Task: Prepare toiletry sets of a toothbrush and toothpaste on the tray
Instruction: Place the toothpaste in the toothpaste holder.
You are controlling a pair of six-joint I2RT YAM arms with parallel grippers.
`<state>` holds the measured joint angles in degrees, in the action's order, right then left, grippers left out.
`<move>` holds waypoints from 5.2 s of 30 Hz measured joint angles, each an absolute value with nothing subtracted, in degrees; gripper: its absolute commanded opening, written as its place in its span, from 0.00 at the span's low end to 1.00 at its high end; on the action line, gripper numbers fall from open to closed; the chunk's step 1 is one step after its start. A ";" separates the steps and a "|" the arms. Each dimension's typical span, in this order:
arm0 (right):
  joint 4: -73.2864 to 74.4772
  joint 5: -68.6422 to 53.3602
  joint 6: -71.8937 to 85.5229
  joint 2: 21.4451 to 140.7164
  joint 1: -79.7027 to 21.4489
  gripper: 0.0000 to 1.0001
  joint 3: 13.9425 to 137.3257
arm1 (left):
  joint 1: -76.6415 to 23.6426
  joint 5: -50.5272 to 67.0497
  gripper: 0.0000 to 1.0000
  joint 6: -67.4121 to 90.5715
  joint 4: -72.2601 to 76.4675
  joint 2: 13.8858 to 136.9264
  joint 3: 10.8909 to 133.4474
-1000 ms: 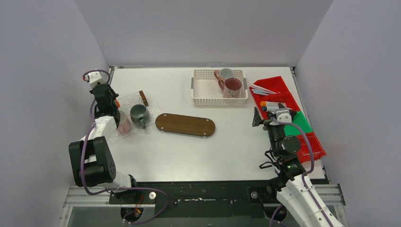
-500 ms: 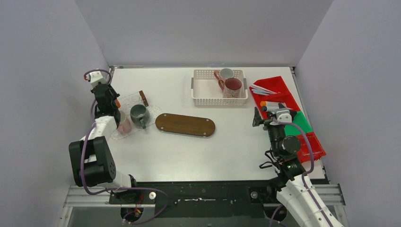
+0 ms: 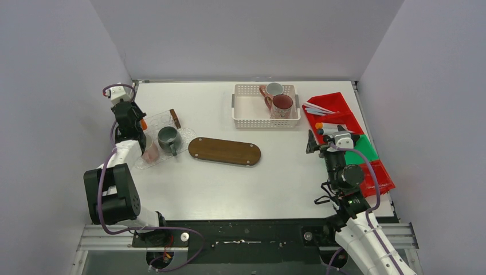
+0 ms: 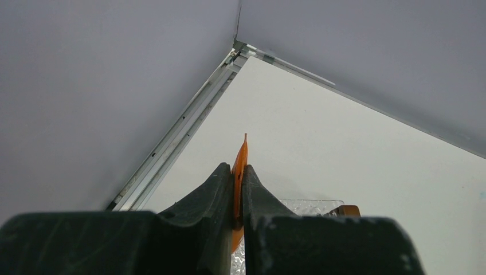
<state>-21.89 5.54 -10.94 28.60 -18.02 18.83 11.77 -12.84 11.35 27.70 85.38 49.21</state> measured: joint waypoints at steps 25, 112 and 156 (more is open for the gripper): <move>-21.98 5.08 -10.96 26.87 -18.02 1.00 18.24 | 11.77 -13.52 0.00 9.87 27.18 85.41 49.54; -22.28 3.62 -11.38 24.08 -18.02 1.00 16.97 | 11.79 -11.60 0.00 9.41 30.79 89.49 46.81; -22.15 3.64 -10.13 22.35 -18.02 1.00 16.93 | 12.10 -14.57 0.74 11.18 28.40 77.91 41.50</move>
<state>-22.15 3.64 -10.13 22.35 -18.02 16.93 12.10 -14.57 11.18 28.40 77.91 41.50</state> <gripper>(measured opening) 0.999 0.685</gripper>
